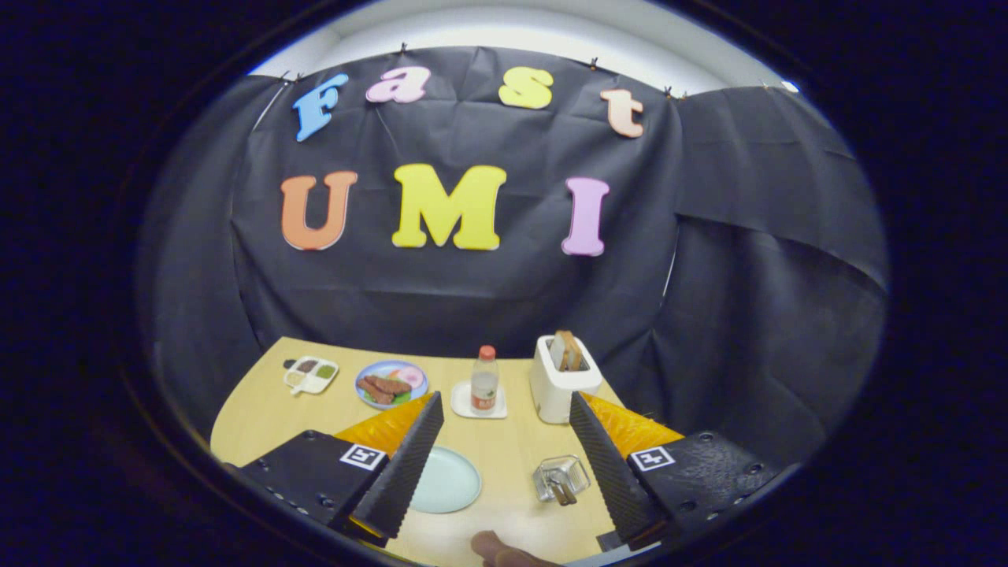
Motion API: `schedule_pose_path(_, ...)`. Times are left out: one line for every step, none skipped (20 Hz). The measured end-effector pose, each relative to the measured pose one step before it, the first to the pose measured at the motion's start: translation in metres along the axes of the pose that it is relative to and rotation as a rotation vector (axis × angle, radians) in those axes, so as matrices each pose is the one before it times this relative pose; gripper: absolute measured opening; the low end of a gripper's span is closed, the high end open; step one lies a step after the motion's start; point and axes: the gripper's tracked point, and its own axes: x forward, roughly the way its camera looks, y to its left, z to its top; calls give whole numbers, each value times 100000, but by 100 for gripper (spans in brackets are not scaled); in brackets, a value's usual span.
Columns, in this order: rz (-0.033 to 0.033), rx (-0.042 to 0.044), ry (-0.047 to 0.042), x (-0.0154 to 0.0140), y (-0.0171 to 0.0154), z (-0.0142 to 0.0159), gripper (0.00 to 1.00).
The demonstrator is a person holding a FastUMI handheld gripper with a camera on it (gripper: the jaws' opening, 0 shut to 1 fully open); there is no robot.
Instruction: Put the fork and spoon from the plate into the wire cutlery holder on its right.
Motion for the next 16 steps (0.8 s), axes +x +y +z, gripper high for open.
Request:
schedule_pose_path(425,426,-4916,-771,-55,1074,96)
schedule_pose_path(406,269,-4431,-881,-76,734,96)
schedule_pose_path(484,-57,-4001,-741,-27,797,96)
schedule_pose_path(1005,1010,-3890,-806,23,649,96)
schedule_pose_path(1967,1680,-3991,-925,327,652,96)
schedule_pose_path(2196,1526,-2334,-663,184,193,96)
schedule_pose_path(2145,1153,-1757,-854,75,146,96)
schedule_pose_path(799,611,-885,-329,-35,-72,96)
schedule_pose_path(-910,425,168,-450,-339,-148,96)
schedule_pose_path(300,882,80,-196,105,-114,96)
schedule_pose_path(90,416,-104,-264,-38,-84,96)
schedule_pose_path(469,344,-68,109,7,-2,96)
schedule_pose_path(793,136,167,-71,142,-9,96)
schedule_pose_path(655,170,635,-16,22,-339,96)
schedule_pose_path(-213,-180,702,-114,-149,-177,96)
schedule_pose_path(-428,-178,9,132,-247,-106,96)
